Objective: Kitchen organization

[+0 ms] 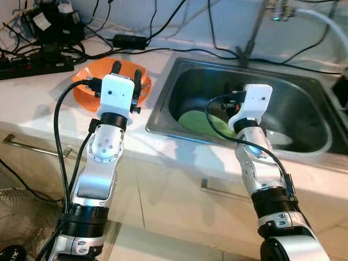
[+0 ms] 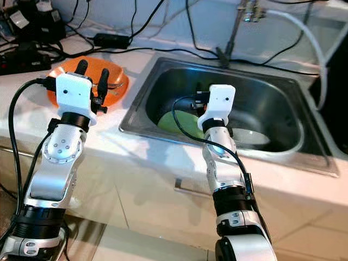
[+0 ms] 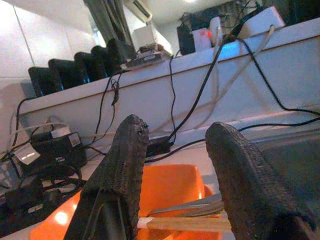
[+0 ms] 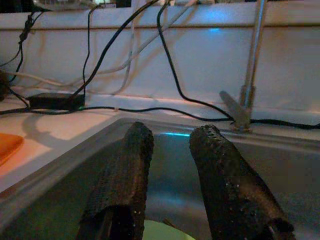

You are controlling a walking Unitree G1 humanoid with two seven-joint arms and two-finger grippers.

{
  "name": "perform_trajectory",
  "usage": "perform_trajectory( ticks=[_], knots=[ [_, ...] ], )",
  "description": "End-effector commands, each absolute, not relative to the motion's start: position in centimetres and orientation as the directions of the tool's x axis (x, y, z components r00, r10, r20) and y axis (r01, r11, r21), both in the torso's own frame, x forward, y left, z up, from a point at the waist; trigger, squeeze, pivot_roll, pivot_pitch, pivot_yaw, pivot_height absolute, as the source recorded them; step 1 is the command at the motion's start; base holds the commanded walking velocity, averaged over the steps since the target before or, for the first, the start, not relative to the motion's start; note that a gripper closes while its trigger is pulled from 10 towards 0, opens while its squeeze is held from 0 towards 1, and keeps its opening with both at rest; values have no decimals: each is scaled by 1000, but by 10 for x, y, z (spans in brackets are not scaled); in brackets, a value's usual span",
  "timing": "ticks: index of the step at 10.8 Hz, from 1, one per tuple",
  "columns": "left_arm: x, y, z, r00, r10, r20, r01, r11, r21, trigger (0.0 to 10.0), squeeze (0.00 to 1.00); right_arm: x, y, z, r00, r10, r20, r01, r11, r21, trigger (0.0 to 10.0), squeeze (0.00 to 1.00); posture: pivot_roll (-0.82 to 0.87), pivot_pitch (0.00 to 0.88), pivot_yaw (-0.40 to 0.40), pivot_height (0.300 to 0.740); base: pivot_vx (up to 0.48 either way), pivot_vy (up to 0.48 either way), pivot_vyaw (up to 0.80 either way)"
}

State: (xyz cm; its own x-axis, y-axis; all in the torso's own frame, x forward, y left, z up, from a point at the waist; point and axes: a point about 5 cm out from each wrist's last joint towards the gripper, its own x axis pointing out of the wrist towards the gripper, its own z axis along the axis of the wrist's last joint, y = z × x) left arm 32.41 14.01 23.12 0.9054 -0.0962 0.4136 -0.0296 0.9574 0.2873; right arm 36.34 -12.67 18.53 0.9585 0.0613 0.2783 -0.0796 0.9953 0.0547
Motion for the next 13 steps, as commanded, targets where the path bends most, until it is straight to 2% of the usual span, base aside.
perform_trajectory(
  ticks=[1,13],
  knots=[
    [323,139,241,890,-94,447,-43,957,288,10000,0,366,-128,190,955,54,292,-76,995,64,10000,0,268,46,-47,740,356,0,0],
    [322,139,246,882,-87,464,-44,963,264,10000,0,366,-128,189,956,51,288,-73,995,66,10000,0,268,46,-48,740,379,0,0]
  ],
)
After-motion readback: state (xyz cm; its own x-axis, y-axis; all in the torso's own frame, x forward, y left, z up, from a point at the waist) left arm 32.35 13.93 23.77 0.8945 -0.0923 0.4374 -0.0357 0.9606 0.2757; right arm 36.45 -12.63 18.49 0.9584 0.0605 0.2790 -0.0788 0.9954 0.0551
